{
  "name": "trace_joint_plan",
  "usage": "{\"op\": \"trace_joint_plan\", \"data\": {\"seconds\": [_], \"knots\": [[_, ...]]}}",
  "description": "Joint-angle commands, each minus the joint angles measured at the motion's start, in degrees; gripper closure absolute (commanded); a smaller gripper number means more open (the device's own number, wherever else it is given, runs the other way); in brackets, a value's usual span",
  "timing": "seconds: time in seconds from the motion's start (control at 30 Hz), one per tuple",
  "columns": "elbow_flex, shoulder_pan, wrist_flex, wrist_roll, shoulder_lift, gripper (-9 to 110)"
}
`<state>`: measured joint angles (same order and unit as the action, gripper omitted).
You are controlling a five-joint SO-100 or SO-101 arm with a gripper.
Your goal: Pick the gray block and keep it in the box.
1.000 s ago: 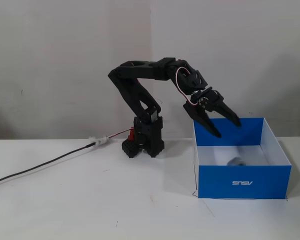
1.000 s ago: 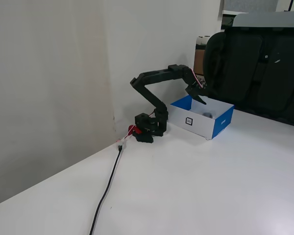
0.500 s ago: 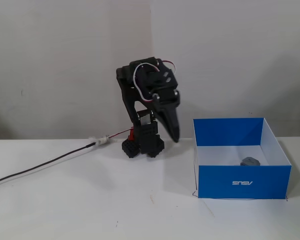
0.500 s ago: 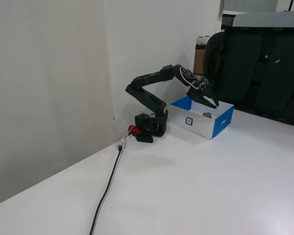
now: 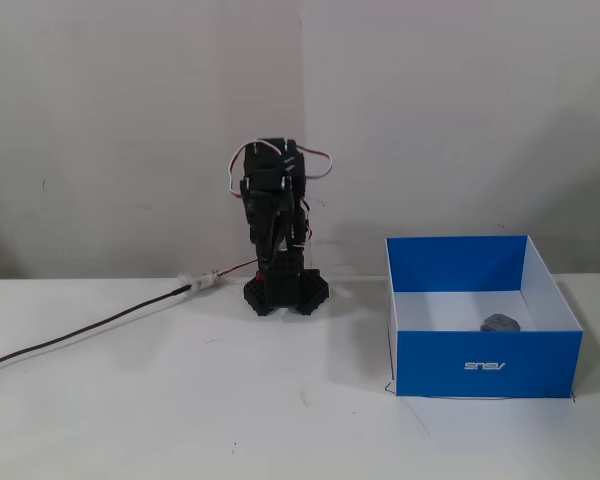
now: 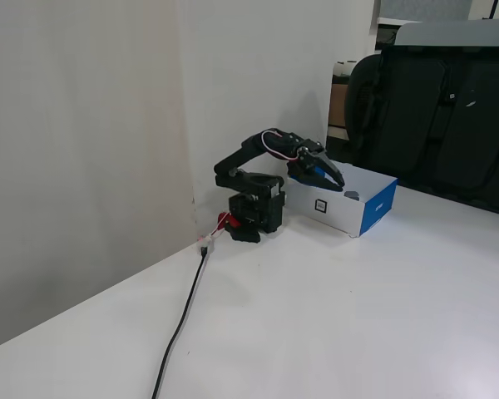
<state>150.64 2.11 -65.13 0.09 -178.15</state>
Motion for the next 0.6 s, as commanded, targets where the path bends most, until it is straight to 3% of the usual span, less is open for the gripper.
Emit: {"op": "trace_joint_plan", "data": {"seconds": [0.0,0.2,0.57], "knots": [[3.6,-1.14,4.22,-0.88,-3.08,101],[17.14,-2.46,9.93,-3.34,-17.14,101],[28.39,-4.83,17.84,-5.89,-18.28,101]]}}
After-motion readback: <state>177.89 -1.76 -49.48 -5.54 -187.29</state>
